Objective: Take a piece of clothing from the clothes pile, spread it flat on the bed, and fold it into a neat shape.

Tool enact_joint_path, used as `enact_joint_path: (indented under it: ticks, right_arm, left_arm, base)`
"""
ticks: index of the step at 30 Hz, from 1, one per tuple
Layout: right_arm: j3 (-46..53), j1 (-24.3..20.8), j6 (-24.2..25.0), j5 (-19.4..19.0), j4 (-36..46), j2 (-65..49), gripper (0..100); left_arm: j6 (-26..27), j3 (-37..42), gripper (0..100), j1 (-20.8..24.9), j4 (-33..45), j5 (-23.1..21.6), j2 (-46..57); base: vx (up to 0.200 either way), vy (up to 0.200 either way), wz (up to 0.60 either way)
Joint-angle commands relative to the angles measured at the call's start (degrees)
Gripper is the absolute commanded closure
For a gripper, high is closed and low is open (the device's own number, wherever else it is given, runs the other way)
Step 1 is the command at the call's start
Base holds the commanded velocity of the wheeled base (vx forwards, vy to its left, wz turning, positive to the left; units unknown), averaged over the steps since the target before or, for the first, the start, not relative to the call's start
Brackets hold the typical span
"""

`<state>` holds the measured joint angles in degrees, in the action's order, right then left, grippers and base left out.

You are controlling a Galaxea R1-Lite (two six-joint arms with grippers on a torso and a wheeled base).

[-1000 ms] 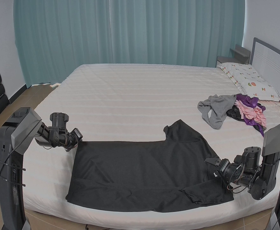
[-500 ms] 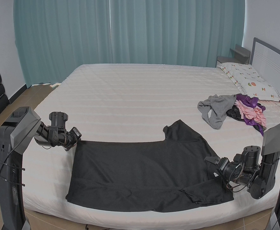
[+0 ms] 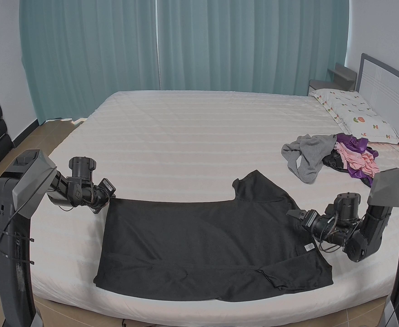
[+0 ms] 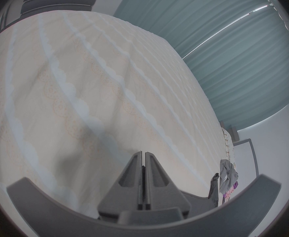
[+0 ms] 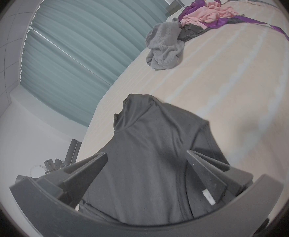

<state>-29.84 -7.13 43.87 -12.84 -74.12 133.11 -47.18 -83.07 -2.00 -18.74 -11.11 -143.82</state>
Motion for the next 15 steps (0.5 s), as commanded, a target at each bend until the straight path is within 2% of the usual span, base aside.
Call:
enact_joint_path:
  ticks: [1,9,15]
  right_arm:
    - [-14.89,0.28,-2.57,0.00,12.42,-0.48,0]
    - [-26.67,1.59,-9.68,-0.17,23.49,4.18,0]
    - [-34.84,1.95,-10.21,-0.26,31.49,5.23,0]
  left_arm:
    - [-0.46,0.36,100,-0.02,0.19,-0.32,0.65]
    - [-0.46,0.89,100,-0.02,0.19,-0.32,0.56]
    - [-0.37,0.98,100,0.07,0.28,-0.32,0.56]
  base:
    - [0.000,0.000,0.00]
    - [0.000,0.000,0.00]
    - [0.000,0.000,0.00]
